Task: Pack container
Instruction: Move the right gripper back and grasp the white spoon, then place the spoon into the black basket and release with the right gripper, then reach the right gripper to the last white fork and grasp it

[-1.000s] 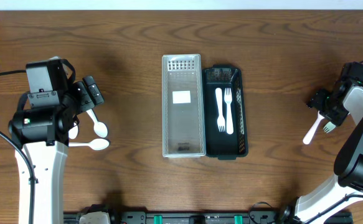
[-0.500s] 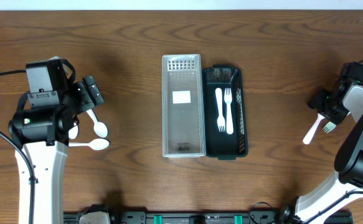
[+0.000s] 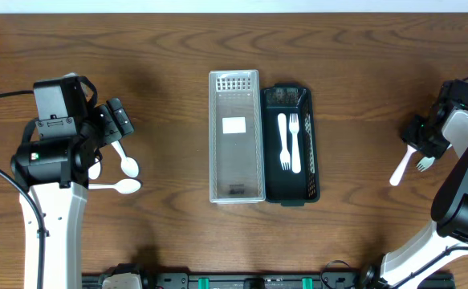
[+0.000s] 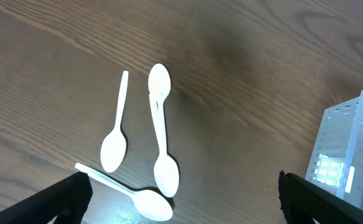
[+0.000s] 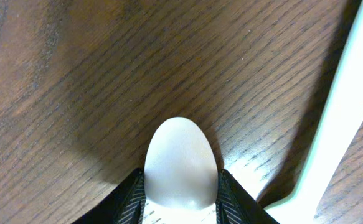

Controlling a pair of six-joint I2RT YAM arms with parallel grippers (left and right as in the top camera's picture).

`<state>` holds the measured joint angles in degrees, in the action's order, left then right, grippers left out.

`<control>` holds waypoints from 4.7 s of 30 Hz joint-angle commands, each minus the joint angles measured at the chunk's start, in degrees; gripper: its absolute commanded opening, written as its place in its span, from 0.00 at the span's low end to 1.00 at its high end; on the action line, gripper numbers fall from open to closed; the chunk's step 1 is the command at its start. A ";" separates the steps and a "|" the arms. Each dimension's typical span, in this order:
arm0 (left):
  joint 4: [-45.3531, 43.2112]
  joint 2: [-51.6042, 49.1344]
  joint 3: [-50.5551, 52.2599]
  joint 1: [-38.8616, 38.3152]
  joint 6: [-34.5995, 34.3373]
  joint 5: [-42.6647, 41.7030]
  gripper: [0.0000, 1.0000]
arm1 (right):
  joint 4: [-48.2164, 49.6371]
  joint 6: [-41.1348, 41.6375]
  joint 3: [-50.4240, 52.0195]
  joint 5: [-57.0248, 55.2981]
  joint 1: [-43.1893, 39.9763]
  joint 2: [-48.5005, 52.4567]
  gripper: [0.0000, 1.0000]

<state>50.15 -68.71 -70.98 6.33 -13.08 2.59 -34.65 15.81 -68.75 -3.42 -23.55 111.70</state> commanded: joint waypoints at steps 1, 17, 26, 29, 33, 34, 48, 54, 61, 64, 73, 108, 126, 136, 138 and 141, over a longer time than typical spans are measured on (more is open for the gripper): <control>0.15 -0.22 -1.14 0.24 0.96 0.70 0.98 | -0.70 -0.04 1.05 0.22 -0.44 3.06 0.28; 0.15 -0.22 -1.16 0.24 0.96 0.70 0.98 | -16.39 0.00 -14.10 0.31 10.60 -7.74 0.01; 0.17 -0.22 -1.14 0.24 0.96 0.70 0.98 | -22.16 7.91 -24.65 4.68 30.27 -13.46 0.01; 0.17 -0.22 -1.14 0.24 0.96 0.70 0.98 | -22.21 9.94 -24.50 4.76 36.09 -12.76 0.01; 0.17 -0.22 -1.14 0.24 0.96 0.70 0.98 | -22.16 10.12 -24.46 4.72 42.75 -9.62 0.01; 0.17 -0.22 -1.14 0.24 0.96 0.70 0.98 | -22.18 10.10 -24.44 4.72 44.02 -8.44 0.01; 0.22 -0.22 -1.14 0.24 0.96 0.70 0.98 | -21.46 8.94 -24.17 4.98 48.70 6.99 0.21; 0.20 -0.22 -1.14 0.24 0.96 0.70 0.98 | -22.25 7.13 -26.86 5.01 48.19 6.69 0.42; 0.17 -0.22 -1.14 0.24 0.96 0.72 0.98 | -32.87 3.58 -43.93 4.94 45.42 5.29 0.59; 0.17 -0.22 -1.14 0.26 0.98 0.72 0.98 | -35.91 3.67 -51.69 4.83 41.83 3.45 0.59; 0.20 -0.22 -1.14 0.24 0.96 0.72 0.98 | -41.29 14.01 -55.74 -0.87 19.58 -3.10 0.69; 0.20 -1.22 -1.14 0.24 0.96 0.70 0.98 | -14.99 7.76 -8.48 3.13 -12.59 -2.40 0.67; 0.17 -1.27 -1.14 0.24 0.96 0.70 0.98 | -13.44 8.59 -8.48 1.11 -10.82 4.50 0.66; 0.15 -1.29 -1.14 0.24 0.96 0.70 0.98 | -11.80 8.98 -8.48 1.07 -9.73 5.81 0.66; 0.13 -1.29 -1.16 0.24 0.96 0.72 0.98 | -11.61 8.98 -8.48 1.07 -9.75 6.51 0.66; 0.13 -1.29 -1.16 0.24 0.96 0.70 0.98 | -11.34 8.98 -8.48 1.07 -9.68 7.28 0.66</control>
<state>50.17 -69.71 -70.98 6.33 -13.08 2.59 -46.17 24.38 -77.49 -1.76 -33.69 116.79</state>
